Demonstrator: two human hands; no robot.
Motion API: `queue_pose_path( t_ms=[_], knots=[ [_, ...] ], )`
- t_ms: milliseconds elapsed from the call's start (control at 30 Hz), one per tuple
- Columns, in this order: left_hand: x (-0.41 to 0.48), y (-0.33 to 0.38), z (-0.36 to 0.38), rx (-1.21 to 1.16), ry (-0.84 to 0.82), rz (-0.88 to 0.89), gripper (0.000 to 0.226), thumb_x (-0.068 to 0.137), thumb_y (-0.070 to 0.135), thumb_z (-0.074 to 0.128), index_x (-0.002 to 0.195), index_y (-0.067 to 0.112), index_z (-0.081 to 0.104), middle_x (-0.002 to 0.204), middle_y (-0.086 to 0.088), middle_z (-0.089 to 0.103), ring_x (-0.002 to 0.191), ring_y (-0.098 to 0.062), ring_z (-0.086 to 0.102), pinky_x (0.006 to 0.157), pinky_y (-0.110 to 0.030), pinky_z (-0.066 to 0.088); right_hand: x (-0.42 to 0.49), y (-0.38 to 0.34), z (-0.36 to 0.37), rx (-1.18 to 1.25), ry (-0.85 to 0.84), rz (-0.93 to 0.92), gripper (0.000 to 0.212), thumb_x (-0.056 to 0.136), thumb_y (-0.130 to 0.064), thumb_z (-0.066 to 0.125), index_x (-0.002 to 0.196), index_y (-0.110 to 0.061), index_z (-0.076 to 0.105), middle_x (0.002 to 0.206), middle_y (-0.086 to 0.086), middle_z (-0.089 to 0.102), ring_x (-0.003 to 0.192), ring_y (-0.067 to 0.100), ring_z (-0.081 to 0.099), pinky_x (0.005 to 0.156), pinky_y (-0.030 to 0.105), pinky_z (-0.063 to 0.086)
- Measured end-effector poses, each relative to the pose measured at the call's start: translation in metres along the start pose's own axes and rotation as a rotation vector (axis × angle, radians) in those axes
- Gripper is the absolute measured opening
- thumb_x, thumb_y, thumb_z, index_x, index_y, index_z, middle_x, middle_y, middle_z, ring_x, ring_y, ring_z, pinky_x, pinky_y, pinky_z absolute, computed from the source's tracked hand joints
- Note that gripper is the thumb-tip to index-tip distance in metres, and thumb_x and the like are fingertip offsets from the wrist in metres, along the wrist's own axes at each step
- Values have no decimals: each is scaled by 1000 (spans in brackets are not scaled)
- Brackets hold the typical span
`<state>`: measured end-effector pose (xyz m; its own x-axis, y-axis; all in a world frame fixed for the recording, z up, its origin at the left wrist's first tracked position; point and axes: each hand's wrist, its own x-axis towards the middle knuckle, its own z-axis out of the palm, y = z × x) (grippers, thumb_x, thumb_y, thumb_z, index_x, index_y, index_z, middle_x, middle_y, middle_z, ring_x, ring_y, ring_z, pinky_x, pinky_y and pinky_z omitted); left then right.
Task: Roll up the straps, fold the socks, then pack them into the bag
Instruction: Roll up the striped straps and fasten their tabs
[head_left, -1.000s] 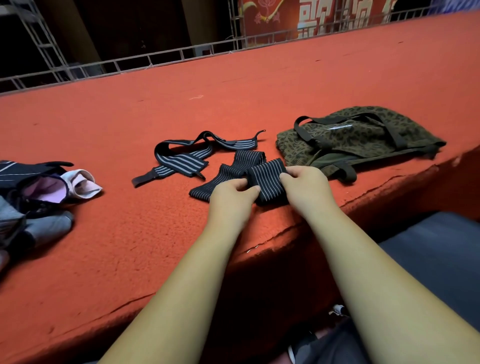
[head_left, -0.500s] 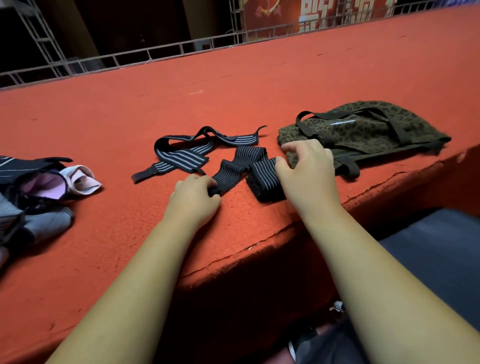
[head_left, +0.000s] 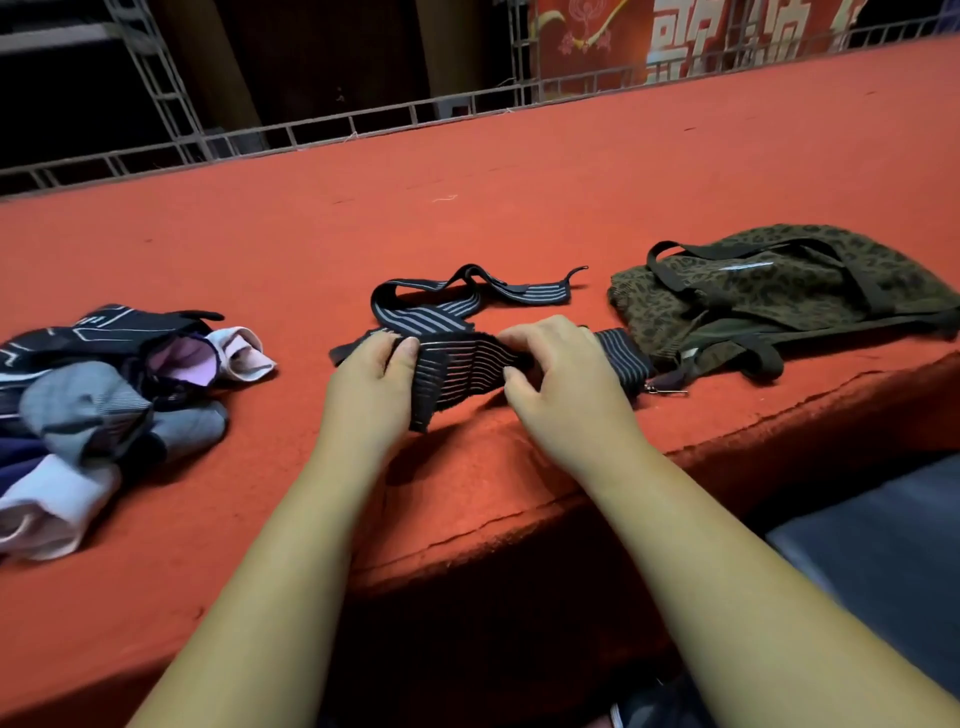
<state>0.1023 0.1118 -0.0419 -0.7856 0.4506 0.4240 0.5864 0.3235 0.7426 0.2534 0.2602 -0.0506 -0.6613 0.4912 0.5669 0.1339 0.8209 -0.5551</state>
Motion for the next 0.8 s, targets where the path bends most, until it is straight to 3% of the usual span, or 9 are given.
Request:
queue_pose_path(
  t_ms=[167,267,433,567,700,800],
  knots=[
    [-25,-29,-32,-232,-11,-153,36,100,53,51,100,25,74,89,4,78,79,-17,67,77,-48,54,-7,-27,28,-72,-212,-51,76,90,-39,73,159,-29,42,149,-3,48,130,28,49,114,50,41],
    [-38,-46,-52,-254,1,-186,31,107,46,53,101,22,74,77,9,73,64,-8,58,63,-35,44,-7,-39,44,-151,-246,-12,85,91,-45,74,163,-27,32,150,1,49,132,31,48,114,50,41],
    [-51,-66,-97,-268,48,-261,38,110,44,53,98,15,73,61,2,60,50,-15,50,47,-25,39,-3,-52,63,-214,-202,110,51,93,-49,71,139,-29,60,128,1,53,123,33,55,107,48,46],
    [-59,-85,-134,-193,87,-279,37,109,43,56,90,17,74,62,12,62,55,-7,50,56,-30,38,-1,-56,81,-131,-243,165,28,92,-43,71,115,-27,70,119,-2,52,113,31,60,104,46,48],
    [-69,-84,-160,-210,-25,-328,45,105,50,60,90,11,78,76,4,72,70,-12,60,70,-32,44,-3,-64,94,81,-300,-18,3,91,-25,72,93,-24,73,115,-6,59,114,14,60,106,33,45],
    [-77,-80,-167,-225,-224,-398,54,102,61,57,90,15,84,82,-9,79,72,-17,68,73,-33,49,-11,-80,94,231,-328,-178,11,88,-17,65,84,-24,73,117,-12,66,115,2,61,104,26,44]
  ],
)
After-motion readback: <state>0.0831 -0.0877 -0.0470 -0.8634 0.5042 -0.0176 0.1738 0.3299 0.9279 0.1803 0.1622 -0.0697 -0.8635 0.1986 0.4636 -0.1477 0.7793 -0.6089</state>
